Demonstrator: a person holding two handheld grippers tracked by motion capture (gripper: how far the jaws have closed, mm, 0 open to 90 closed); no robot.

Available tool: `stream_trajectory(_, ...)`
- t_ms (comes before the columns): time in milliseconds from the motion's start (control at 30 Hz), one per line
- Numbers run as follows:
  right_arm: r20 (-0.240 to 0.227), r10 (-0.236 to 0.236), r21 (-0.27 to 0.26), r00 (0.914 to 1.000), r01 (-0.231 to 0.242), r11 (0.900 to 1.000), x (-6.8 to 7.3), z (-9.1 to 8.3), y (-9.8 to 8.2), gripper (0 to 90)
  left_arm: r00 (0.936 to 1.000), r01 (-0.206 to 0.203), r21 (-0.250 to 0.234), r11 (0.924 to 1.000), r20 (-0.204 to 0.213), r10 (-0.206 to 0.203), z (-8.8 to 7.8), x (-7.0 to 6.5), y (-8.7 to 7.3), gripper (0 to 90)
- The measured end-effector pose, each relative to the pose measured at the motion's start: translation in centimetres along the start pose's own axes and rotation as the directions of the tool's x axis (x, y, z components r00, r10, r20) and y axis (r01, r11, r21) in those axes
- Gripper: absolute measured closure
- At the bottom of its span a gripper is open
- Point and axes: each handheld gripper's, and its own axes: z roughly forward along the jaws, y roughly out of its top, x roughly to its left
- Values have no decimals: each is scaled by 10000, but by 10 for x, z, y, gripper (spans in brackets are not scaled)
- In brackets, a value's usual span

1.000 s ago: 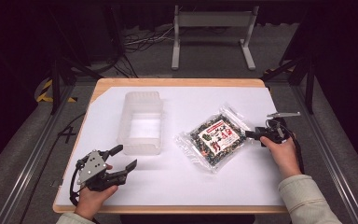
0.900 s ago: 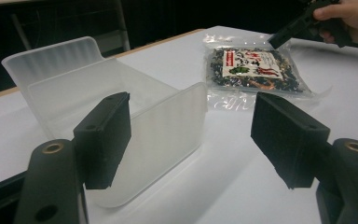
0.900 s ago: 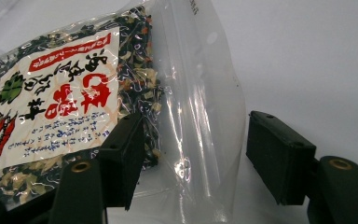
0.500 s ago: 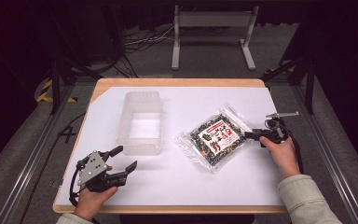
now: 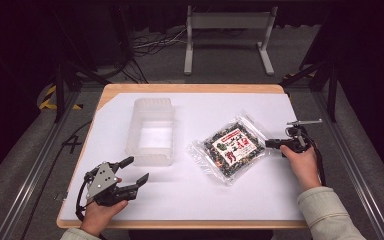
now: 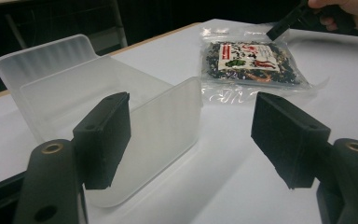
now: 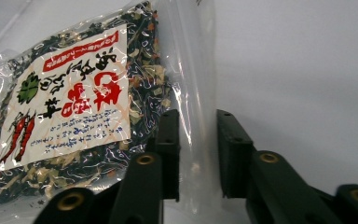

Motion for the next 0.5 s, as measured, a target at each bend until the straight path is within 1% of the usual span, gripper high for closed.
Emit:
stream_trajectory(67, -32, 51, -23, 10000, -51, 10000, -1, 0, 0, 783, 10000, -15, 13, 10000, 13, 15, 0, 0, 0, 290)
stream_trajectory(167, -46, 7, -79, 10000, -8, 10000, -1, 0, 0, 804, 10000, -9, 17, 10000, 24, 9, 1, 0, 0, 290)
stream_trajectory(200, -28, -40, -87, 10000, 39, 10000, -1, 0, 0, 817, 10000, -11, 16, 10000, 26, 10, 1, 0, 0, 290)
stream_trajectory(267, 31, -241, -95, 9997, 241, 9997, 0, -1, 0, 871, 10000, -19, 22, 10000, 32, 19, 1, -1, 0, 290)
stream_trajectory(300, 31, -241, -95, 9997, 241, 9997, 0, -1, 0, 871, 10000, -19, 22, 10000, 32, 19, 1, -1, 0, 290)
stream_trajectory(367, -5, -383, -123, 9993, 383, 9992, 0, 0, 0, 900, 10000, -33, -65, 10000, 70, 33, 0, 0, 1, 296)
stream_trajectory(500, -12, -692, -130, 9976, 692, 9975, 1, -1, 1, 900, 9999, 112, -246, 9996, 65, -110, 1, 1, 0, 270)
